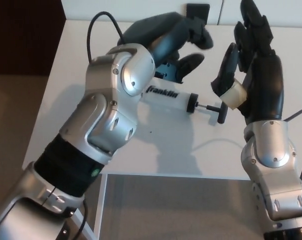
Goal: The robot walks towards a desk on which an air pump is kept in the middle. It lifts it up and holds it with its left hand and uses its right hand to compress it by pushing its handle inwards.
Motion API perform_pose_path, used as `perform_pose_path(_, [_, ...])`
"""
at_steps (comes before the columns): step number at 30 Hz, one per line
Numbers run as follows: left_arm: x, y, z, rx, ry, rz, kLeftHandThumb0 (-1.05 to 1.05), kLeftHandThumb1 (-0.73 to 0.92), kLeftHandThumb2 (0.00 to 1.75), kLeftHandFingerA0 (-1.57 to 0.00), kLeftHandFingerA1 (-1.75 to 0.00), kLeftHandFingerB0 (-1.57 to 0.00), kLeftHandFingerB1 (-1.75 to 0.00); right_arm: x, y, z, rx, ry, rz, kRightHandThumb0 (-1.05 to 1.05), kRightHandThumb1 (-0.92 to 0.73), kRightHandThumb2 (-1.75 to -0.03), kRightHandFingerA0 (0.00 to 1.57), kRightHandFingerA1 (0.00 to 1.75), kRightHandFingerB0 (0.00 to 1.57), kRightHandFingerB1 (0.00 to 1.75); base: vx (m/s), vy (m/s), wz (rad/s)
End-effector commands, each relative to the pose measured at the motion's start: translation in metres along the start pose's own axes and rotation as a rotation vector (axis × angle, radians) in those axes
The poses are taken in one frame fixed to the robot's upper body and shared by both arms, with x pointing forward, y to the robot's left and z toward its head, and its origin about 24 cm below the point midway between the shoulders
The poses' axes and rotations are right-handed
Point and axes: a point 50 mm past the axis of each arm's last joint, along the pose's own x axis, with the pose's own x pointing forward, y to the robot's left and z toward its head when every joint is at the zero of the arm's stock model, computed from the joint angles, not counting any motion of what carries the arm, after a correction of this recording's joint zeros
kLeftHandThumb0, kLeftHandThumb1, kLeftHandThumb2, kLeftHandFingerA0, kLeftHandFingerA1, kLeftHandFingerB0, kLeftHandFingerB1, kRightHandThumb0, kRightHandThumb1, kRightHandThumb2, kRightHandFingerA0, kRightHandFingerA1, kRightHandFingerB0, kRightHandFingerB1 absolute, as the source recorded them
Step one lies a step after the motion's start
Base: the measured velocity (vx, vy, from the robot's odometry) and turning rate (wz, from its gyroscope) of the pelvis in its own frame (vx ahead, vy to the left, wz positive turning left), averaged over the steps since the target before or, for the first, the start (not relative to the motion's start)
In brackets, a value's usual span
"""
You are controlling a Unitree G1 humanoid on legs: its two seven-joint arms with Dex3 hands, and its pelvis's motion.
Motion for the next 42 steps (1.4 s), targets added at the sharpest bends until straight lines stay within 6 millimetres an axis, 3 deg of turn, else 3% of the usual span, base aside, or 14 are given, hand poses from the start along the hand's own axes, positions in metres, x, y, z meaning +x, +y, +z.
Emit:
perform_pose_path(1, [0.001,0.001,-0.029,0.138,0.044,0.077,-0.18,0.58,0.57,-0.74,-0.63,-0.73,-0.5,-0.002,-0.022,-0.002,0.05,0.013,-0.054,-0.88,-0.86,-1.18,0.0,0.08,0.0,0.09,0.0,0.0,0.0])
perform_pose_path(2, [0.001,0.003,-0.032,0.132,0.056,0.09,-0.18,0.58,0.57,-0.74,-0.63,-0.73,-0.5,-0.001,-0.026,-0.001,0.043,0.009,-0.064,-0.88,-0.86,-1.18,0.0,0.08,0.0,0.09,0.0,0.0,0.0])
perform_pose_path(3, [-0.001,0.007,-0.04,0.106,0.06,0.124,-0.2,0.7,0.61,-0.8,-1.45,-0.68,-0.51,0.0,-0.035,0.002,0.022,-0.007,-0.084,-0.89,-0.87,-1.17,0.0,0.08,0.0,0.08,0.0,0.0,0.0])
perform_pose_path(5, [-0.003,0.01,-0.047,0.077,0.057,0.161,-0.2,0.7,0.61,-0.8,-1.45,-0.68,-0.51,0.001,-0.044,0.006,0.001,-0.025,-0.102,-0.89,-0.87,-1.17,0.0,0.08,0.0,0.08,0.0,0.0,0.0])
perform_pose_path(8, [-0.009,0.017,-0.056,0.064,0.063,0.215,-0.14,0.79,0.59,-0.72,-1.75,-0.61,-1.1,0.001,-0.056,0.012,-0.005,-0.053,-0.108,-0.89,-0.86,-1.16,0.0,0.08,0.0,0.08,0.0,0.0,0.0])
perform_pose_path(9, [-0.015,0.023,-0.062,0.055,0.064,0.238,-0.38,0.69,0.61,-0.63,-0.78,-0.44,-0.34,-0.002,-0.064,0.018,-0.017,-0.085,-0.108,-0.88,-0.85,-1.15,0.0,0.11,0.0,0.11,0.0,0.0,0.0])
perform_pose_path(12, [-0.022,0.028,-0.069,0.048,0.061,0.258,-0.38,0.69,0.61,-0.63,-0.78,-0.44,-0.34,-0.005,-0.071,0.024,-0.032,-0.119,-0.106,-0.88,-0.85,-1.15,0.0,0.11,0.0,0.11,0.0,0.0,0.0])
perform_pose_path(13, [-0.045,0.035,-0.083,0.07,0.043,0.241,-0.76,0.55,0.93,0.0,-0.17,-0.01,-0.21,-0.019,-0.081,0.039,-0.05,-0.173,-0.051,-0.92,-0.82,-1.13,0.04,0.11,0.04,0.1,0.0,0.0,0.0])
perform_pose_path(14, [-0.061,0.038,-0.088,0.074,0.028,0.236,-0.88,0.62,0.98,0.0,-0.06,-0.04,-0.16,-0.03,-0.087,0.046,-0.075,-0.195,-0.014,-0.93,-0.8,-1.12,0.07,0.12,0.07,0.12,0.0,0.0,0.0])
perform_pose_path(32, [-0.263,-0.014,-0.084,-0.204,-0.173,0.225,-0.87,0.68,0.68,-0.1,-0.29,-0.14,-0.25,-0.184,-0.113,0.077,-0.245,-0.109,0.286,-0.83,-0.79,-1.14,0.0,0.19,0.0,0.17,0.0,0.0,0.0])
perform_pose_path(33, [-0.277,-0.025,-0.086,-0.23,-0.158,0.205,-0.38,0.37,0.99,-0.01,-0.5,0.0,-0.47,-0.192,-0.115,0.072,-0.229,-0.069,0.295,-0.8,-0.76,-1.13,0.0,0.2,0.0,0.18,0.0,0.0,0.0])
perform_pose_path(35, [-0.287,-0.032,-0.086,-0.246,-0.146,0.193,-0.38,0.37,0.99,-0.01,-0.5,0.0,-0.47,-0.199,-0.117,0.069,-0.218,-0.04,0.301,-0.8,-0.76,-1.13,0.0,0.2,0.0,0.18,0.0,0.0,0.0])
perform_pose_path(36, [-0.302,-0.045,-0.09,-0.283,-0.108,0.186,-0.84,0.77,0.64,-0.2,-0.32,-0.23,-0.29,-0.207,-0.119,0.065,-0.205,0.005,0.305,-0.76,-0.73,-1.11,0.0,0.25,0.0,0.22,0.0,0.0,0.0])
perform_pose_path(42, [-0.361,-0.091,-0.103,-0.479,0.104,0.144,-0.8,0.75,0.64,-0.18,-0.29,-0.2,-0.27,-0.245,-0.125,0.039,-0.184,0.203,0.295,-0.81,-0.75,-1.11,0.0,0.21,0.0,0.17,0.0,0.0,0.0])
